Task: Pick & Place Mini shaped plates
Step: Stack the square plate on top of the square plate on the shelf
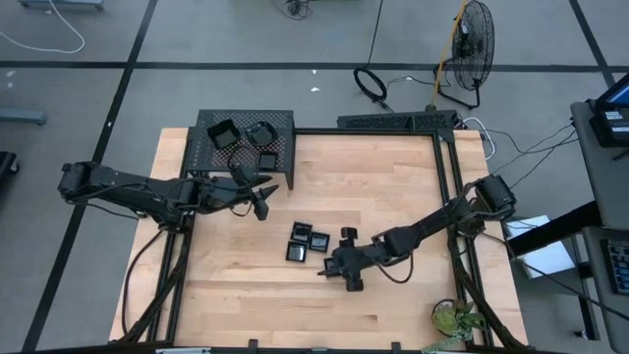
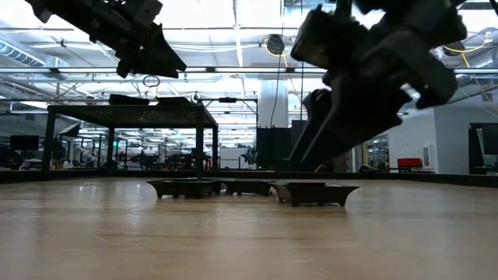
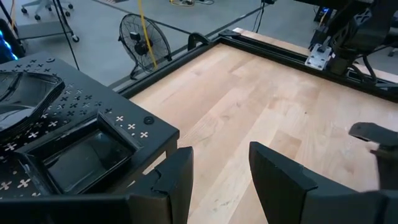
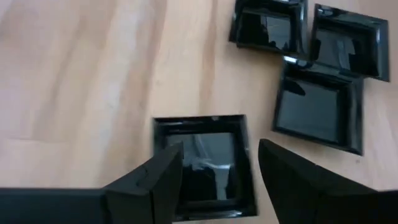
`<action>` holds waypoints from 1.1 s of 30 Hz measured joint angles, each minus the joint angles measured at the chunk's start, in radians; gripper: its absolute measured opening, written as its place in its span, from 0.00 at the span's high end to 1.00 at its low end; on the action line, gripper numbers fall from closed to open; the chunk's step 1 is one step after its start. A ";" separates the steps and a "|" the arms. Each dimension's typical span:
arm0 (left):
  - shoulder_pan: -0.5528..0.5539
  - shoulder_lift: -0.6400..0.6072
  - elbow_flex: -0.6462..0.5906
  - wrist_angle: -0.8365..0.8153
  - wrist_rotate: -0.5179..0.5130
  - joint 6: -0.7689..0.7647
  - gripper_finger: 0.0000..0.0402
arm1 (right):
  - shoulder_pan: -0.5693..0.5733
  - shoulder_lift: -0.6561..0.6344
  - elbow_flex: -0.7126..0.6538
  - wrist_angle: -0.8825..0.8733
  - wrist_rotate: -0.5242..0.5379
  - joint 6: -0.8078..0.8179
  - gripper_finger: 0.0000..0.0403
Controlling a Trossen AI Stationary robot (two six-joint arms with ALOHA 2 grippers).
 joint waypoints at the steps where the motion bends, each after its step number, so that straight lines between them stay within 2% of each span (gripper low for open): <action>1: 0.000 0.000 0.000 0.000 0.000 0.000 0.60 | -0.010 0.007 0.000 0.001 -0.001 -0.012 0.51; 7: 0.000 0.000 0.000 -0.001 0.000 -0.002 0.60 | -0.058 0.054 -0.001 0.014 -0.099 -0.009 0.52; 11: 0.000 0.000 0.000 -0.001 0.000 -0.002 0.60 | -0.062 0.055 -0.002 0.003 -0.101 0.004 0.57; 24: 0.001 -0.001 0.000 -0.004 0.000 -0.002 0.60 | -0.062 0.046 -0.003 -0.011 -0.104 -0.022 0.98; 33: 0.001 -0.001 0.000 -0.003 0.000 -0.002 0.60 | -0.056 0.024 -0.005 -0.025 -0.104 -0.051 0.99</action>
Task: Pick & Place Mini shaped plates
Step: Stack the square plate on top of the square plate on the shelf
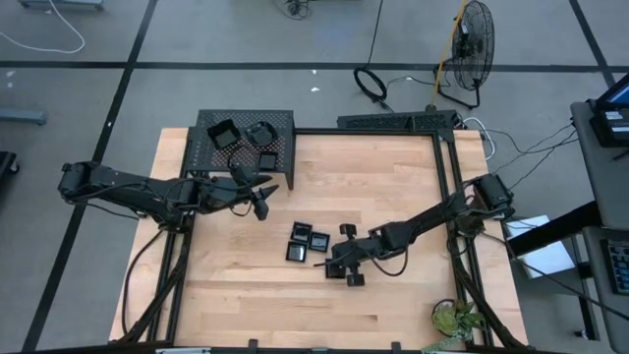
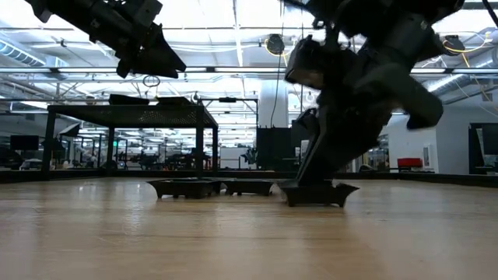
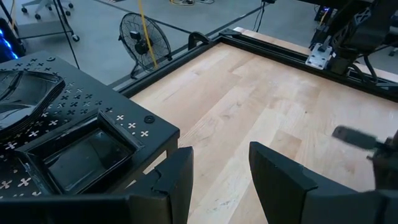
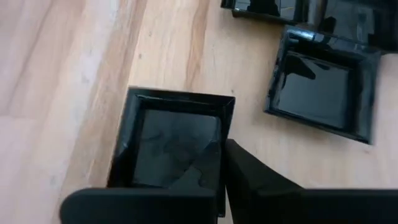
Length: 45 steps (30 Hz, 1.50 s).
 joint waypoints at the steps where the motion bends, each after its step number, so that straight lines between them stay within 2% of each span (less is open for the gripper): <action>1: 0.000 0.000 0.000 0.000 0.000 0.000 0.60 | 0.002 -0.017 -0.001 -0.009 0.000 -0.002 0.99; 5: 0.000 0.000 0.000 0.001 0.001 0.001 0.60 | 0.028 -0.106 -0.001 -0.045 0.022 -0.005 1.00; 8: 0.000 0.000 0.000 0.002 0.001 0.000 0.60 | 0.067 -0.188 0.001 -0.065 0.159 -0.018 1.00; 11: 0.000 0.000 0.000 0.012 0.014 -0.009 0.60 | 0.114 -0.257 -0.001 -0.105 0.438 -0.066 1.00; 14: 0.000 0.000 -0.001 0.038 0.037 -0.024 0.60 | 0.136 -0.289 -0.021 -0.035 0.780 -0.113 1.00; 17: -0.011 0.005 -0.001 0.064 0.087 -0.014 0.60 | 0.124 -0.282 -0.083 0.182 1.058 -0.221 1.00; 19: -0.029 0.034 -0.001 0.122 0.114 0.010 0.60 | 0.104 -0.272 -0.139 0.373 1.178 -0.348 1.00; 22: -0.062 0.100 -0.002 0.257 0.117 0.057 0.60 | 0.056 -0.252 -0.216 0.726 1.164 -0.555 1.00; 26: -0.082 0.238 -0.002 0.501 0.116 0.128 0.60 | 0.002 -0.219 -0.290 1.126 0.941 -0.721 1.00; 30: -0.080 0.360 -0.001 0.739 0.109 0.165 0.60 | -0.014 -0.165 -0.312 1.364 0.793 -0.834 1.00; 34: -0.063 0.459 -0.001 0.877 0.106 0.161 0.60 | -0.014 -0.116 -0.312 1.493 0.704 -0.907 1.00; 42: -0.043 0.533 -0.001 0.965 0.112 0.119 0.60 | -0.028 -0.097 -0.312 1.518 0.704 -0.914 1.00; 45: -0.043 0.536 0.000 0.968 0.171 0.146 0.60 | -0.034 -0.097 -0.312 1.515 0.705 -0.914 1.00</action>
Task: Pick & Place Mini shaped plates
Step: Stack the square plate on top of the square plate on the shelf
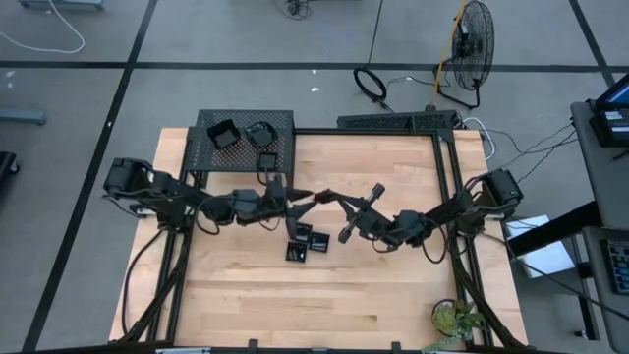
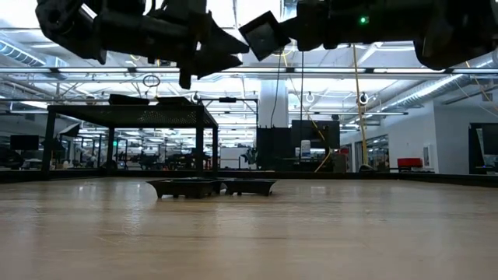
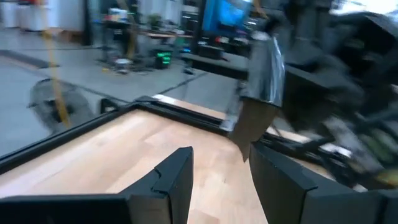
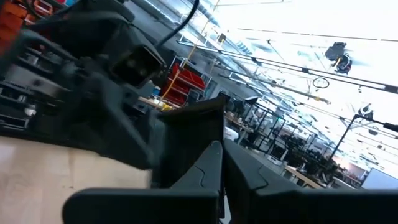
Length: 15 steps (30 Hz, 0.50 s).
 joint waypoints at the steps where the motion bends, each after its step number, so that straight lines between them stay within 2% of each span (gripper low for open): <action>1: -0.003 0.000 0.000 0.000 0.026 0.014 0.60 | 0.000 0.000 0.000 0.000 0.000 0.000 1.00; 3: -0.007 0.000 0.001 0.002 0.046 0.036 0.60 | 0.000 0.000 0.000 0.001 -0.001 0.002 1.00; 8: -0.011 0.000 0.002 0.053 0.024 0.036 0.60 | 0.000 0.000 0.000 0.000 -0.025 0.015 1.00; 15: -0.024 0.000 0.040 0.041 0.020 0.042 0.60 | 0.000 0.000 0.000 0.003 -0.026 0.026 1.00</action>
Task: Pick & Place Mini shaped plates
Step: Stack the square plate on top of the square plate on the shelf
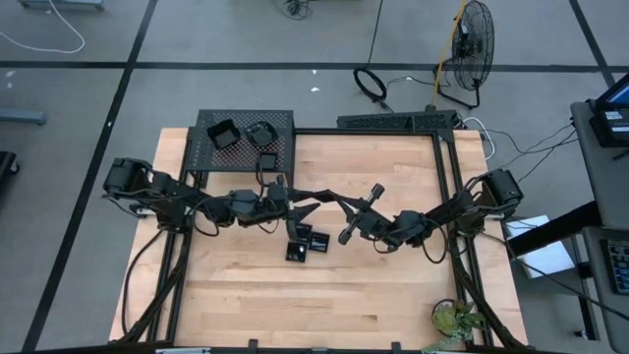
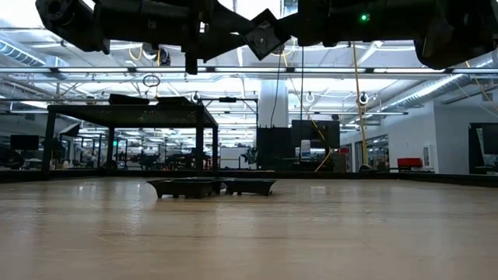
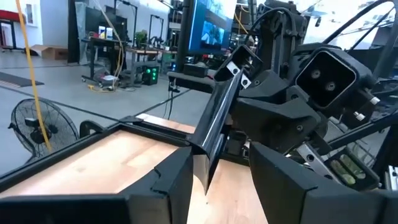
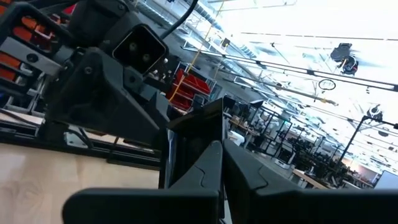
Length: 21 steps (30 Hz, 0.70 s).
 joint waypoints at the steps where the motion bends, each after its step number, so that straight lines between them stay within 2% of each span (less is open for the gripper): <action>1: 0.000 0.000 0.004 -0.001 -0.001 0.005 0.60 | 0.000 0.000 0.001 0.003 0.001 0.000 1.00; 8: 0.000 0.000 0.006 -0.008 -0.028 -0.002 0.63 | 0.000 0.000 0.001 -0.003 0.000 -0.005 1.00; 11: 0.000 0.000 0.006 -0.033 -0.033 -0.002 0.72 | 0.000 0.000 0.001 -0.003 0.000 -0.005 1.00; 16: 0.002 0.000 0.006 -0.032 -0.044 -0.007 0.94 | 0.013 0.000 0.001 -0.002 0.000 -0.007 1.00; 18: 0.002 -0.006 0.006 -0.034 -0.058 -0.021 0.98 | 0.025 0.000 0.001 -0.007 0.000 -0.008 1.00; 21: 0.001 -0.052 0.007 -0.069 -0.080 -0.029 0.97 | 0.057 0.000 0.001 -0.003 0.007 -0.039 0.95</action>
